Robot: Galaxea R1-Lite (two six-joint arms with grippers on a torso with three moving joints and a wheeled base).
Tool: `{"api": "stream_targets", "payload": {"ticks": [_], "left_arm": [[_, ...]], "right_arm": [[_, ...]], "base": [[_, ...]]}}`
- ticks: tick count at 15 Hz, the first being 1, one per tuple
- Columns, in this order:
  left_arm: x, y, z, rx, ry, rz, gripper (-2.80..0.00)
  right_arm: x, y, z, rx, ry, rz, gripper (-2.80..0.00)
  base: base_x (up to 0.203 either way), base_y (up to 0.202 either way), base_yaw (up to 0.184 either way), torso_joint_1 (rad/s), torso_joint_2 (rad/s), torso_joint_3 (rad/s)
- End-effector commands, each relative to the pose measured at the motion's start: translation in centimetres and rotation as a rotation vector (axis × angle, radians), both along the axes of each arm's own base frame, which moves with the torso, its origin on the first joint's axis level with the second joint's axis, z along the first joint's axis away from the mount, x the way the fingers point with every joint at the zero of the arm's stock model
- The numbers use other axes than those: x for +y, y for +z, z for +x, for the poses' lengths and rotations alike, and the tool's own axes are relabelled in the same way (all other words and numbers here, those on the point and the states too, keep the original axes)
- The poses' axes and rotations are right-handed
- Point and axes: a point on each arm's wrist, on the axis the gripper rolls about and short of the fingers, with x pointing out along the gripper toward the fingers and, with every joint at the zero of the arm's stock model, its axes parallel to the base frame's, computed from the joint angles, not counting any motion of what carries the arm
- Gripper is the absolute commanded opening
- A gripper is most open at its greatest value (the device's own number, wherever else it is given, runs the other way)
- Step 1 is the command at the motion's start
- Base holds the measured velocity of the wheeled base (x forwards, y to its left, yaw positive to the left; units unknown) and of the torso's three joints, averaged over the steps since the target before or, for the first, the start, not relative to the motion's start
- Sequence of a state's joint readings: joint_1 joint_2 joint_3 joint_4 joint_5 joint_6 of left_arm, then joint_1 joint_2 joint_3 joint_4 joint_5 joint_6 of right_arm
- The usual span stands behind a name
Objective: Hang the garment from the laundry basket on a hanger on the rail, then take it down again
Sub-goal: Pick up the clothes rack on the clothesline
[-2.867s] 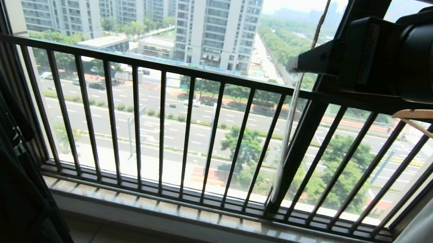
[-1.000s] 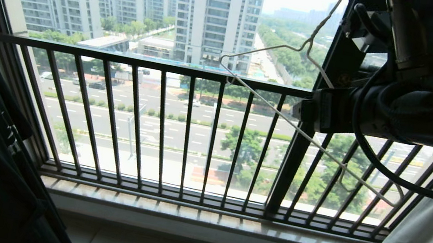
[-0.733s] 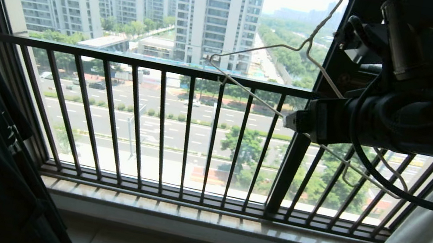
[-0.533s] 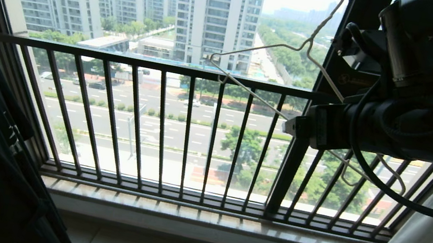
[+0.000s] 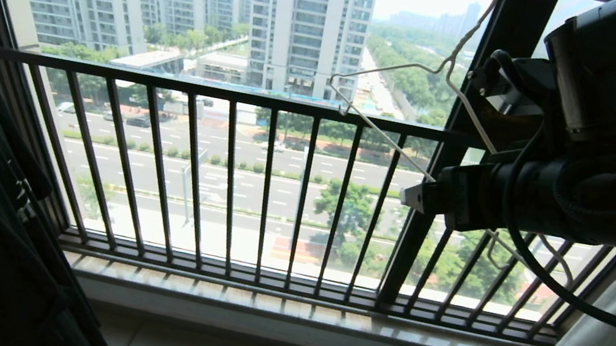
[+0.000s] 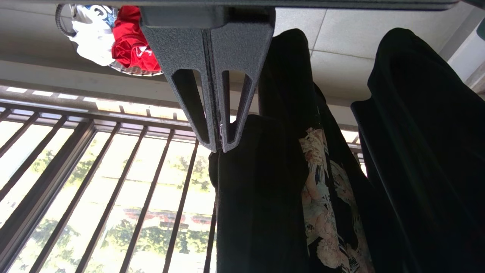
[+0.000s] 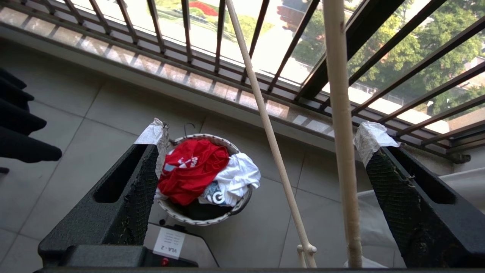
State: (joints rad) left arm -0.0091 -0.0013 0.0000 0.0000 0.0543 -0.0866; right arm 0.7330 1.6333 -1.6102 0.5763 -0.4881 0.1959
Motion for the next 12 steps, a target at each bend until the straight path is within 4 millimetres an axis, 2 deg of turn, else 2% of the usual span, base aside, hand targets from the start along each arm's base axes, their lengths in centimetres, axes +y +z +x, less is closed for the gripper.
{"api": "stream_targets", "payload": {"ticks": [1, 8, 9, 12], "left_arm": [[0.00, 0.00, 0.01, 0.001, 0.001, -0.001, -2.80], [0.00, 0.00, 0.01, 0.001, 0.001, -0.001, -2.80], [0.00, 0.00, 0.01, 0.001, 0.001, -0.001, -2.80], [0.00, 0.00, 0.01, 0.001, 0.001, -0.001, -2.80]], "right_arm": [[-0.19, 0.31, -0.22, -0.012, 0.001, 0.006, 0.00], [0.05, 0.65, 0.08, -0.058, 0.057, 0.001, 0.00], [0.08, 0.58, 0.04, -0.053, 0.066, 0.003, -2.80], [0.11, 0.57, 0.08, -0.052, 0.076, 0.011, -2.80]], "base": [[0.000, 0.000, 0.000, 0.000, 0.00, 0.000], [0.000, 0.000, 0.000, 0.000, 0.00, 0.000], [0.000, 0.000, 0.000, 0.000, 0.00, 0.000], [0.000, 0.000, 0.000, 0.000, 0.00, 0.000]]}}
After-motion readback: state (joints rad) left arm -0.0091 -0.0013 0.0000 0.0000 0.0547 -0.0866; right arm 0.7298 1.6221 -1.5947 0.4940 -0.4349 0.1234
